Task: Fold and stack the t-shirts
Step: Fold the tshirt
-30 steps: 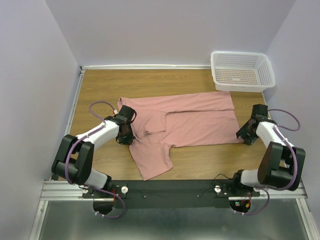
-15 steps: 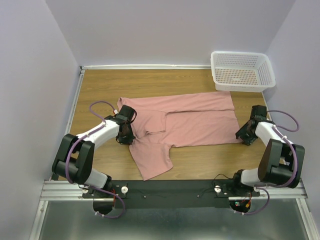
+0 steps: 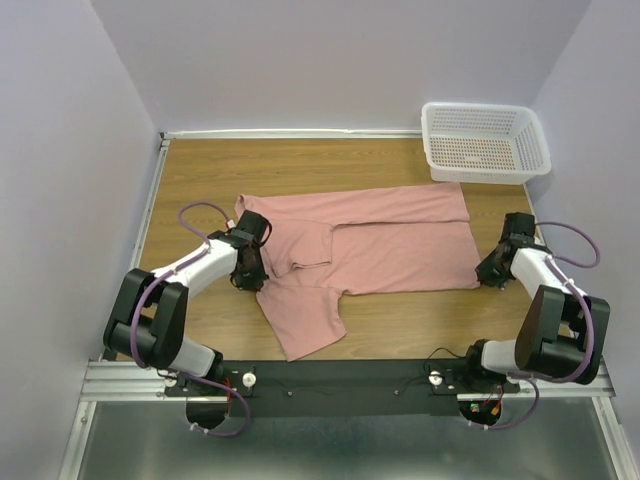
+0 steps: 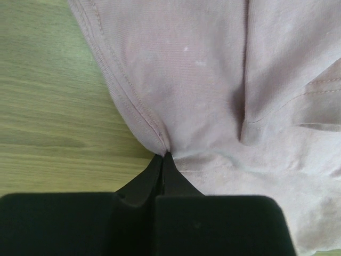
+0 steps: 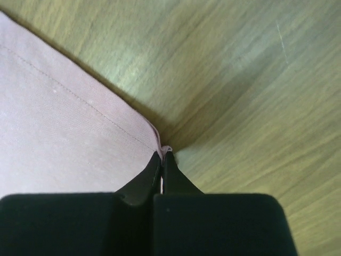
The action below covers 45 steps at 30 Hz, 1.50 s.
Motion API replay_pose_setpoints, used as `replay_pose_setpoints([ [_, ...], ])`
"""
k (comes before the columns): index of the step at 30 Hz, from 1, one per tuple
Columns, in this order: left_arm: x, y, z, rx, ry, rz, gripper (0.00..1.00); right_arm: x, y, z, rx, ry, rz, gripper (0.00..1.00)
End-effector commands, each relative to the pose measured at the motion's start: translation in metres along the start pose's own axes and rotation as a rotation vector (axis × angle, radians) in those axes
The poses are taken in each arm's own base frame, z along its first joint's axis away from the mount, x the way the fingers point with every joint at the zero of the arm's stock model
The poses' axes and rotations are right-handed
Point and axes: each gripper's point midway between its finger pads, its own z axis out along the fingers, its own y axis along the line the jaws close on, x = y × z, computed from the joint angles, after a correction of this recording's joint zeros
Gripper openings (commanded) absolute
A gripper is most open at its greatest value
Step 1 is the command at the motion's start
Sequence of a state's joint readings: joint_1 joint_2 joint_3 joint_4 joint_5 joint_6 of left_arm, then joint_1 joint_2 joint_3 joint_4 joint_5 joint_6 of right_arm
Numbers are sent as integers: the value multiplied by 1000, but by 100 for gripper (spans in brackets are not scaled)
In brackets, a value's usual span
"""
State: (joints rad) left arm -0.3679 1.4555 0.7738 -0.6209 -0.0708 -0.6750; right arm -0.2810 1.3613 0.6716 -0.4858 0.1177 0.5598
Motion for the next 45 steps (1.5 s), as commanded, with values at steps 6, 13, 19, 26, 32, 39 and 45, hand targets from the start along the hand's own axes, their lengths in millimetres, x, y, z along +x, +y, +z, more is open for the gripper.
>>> replay_pose_setpoints([
  [6,-18,6,-20,12,-42,16,0,-21,18,-32,-66,1,-22,1],
  [13,-44,9,-24,28,-65,18,0,-42,41,-34,-110,26,-69,1],
  [19,-76,0,-35,48,-115,26,0,-48,69,-31,-209,100,-115,0],
  [26,-96,-7,-38,72,-121,24,0,-73,94,-28,-256,103,-134,1],
  [32,-111,-10,-36,79,-122,23,0,-87,109,-23,-281,107,-132,1],
  [39,-127,2,-25,57,-118,1,0,-93,111,-4,-247,122,-132,1],
  [45,-132,-4,-12,79,-92,-2,0,-94,114,9,-233,138,-131,1],
])
